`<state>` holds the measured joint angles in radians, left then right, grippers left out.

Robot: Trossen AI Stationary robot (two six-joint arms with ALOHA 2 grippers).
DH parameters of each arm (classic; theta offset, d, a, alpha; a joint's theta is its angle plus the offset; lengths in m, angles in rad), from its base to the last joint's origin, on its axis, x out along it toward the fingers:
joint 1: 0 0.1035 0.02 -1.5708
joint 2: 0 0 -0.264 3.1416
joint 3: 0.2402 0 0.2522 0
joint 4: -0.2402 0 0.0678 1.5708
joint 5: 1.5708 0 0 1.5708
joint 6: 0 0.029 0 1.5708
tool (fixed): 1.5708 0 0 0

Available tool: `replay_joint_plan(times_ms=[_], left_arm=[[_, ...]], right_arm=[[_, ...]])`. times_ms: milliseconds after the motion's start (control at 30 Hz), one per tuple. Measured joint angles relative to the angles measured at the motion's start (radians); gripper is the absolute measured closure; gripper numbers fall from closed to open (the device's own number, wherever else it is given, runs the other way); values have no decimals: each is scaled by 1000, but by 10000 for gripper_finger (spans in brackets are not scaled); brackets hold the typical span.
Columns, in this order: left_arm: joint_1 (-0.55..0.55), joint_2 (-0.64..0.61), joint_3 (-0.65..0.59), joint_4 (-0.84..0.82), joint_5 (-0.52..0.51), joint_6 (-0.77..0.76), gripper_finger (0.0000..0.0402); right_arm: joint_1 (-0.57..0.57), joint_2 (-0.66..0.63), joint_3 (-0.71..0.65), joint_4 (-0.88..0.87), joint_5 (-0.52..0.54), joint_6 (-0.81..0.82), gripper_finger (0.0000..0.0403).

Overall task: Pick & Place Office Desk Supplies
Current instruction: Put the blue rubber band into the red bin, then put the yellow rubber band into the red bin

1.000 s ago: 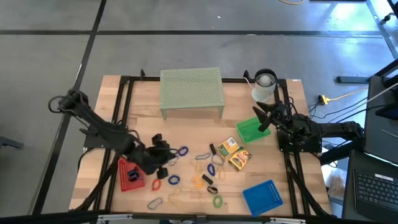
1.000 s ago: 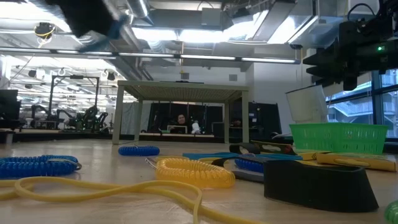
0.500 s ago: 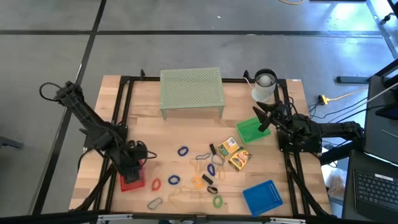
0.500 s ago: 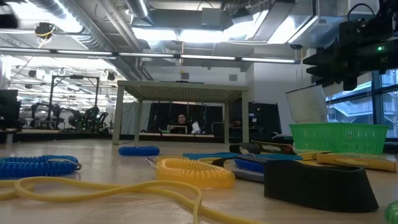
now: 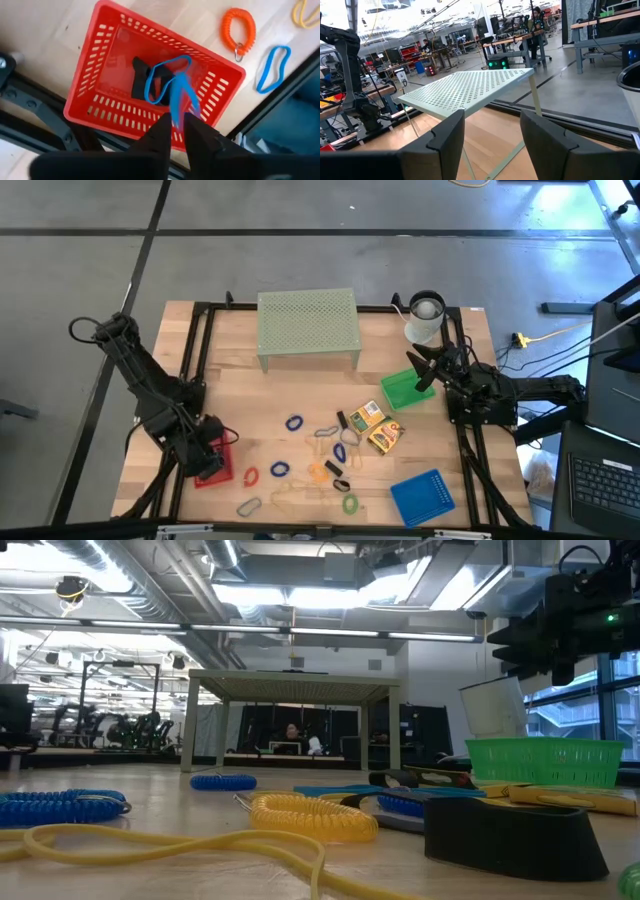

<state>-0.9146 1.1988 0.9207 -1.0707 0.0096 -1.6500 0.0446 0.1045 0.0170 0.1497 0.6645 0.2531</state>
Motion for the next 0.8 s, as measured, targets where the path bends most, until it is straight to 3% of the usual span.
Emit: replay_joint_plan(times_ms=[233, 333, 500, 667, 800], left_arm=[[1, -1, 0, -3, -58, -31, 288], [15, -1, 0, 0, -110, 25, 267], [77, -1, 0, 66, -300, 330, 251], [164, 9, 1, 266, -522, 685, 249], [244, 67, 1, 449, -541, 925, 245]], right_arm=[[0, 0, 0, 0, 0, 0, 209], [0, 0, 0, 0, 0, 0, 209], [0, 0, 0, 0, 0, 0, 209], [0, 0, 0, 0, 0, 0, 209], [0, 0, 0, 0, 0, 0, 209]])
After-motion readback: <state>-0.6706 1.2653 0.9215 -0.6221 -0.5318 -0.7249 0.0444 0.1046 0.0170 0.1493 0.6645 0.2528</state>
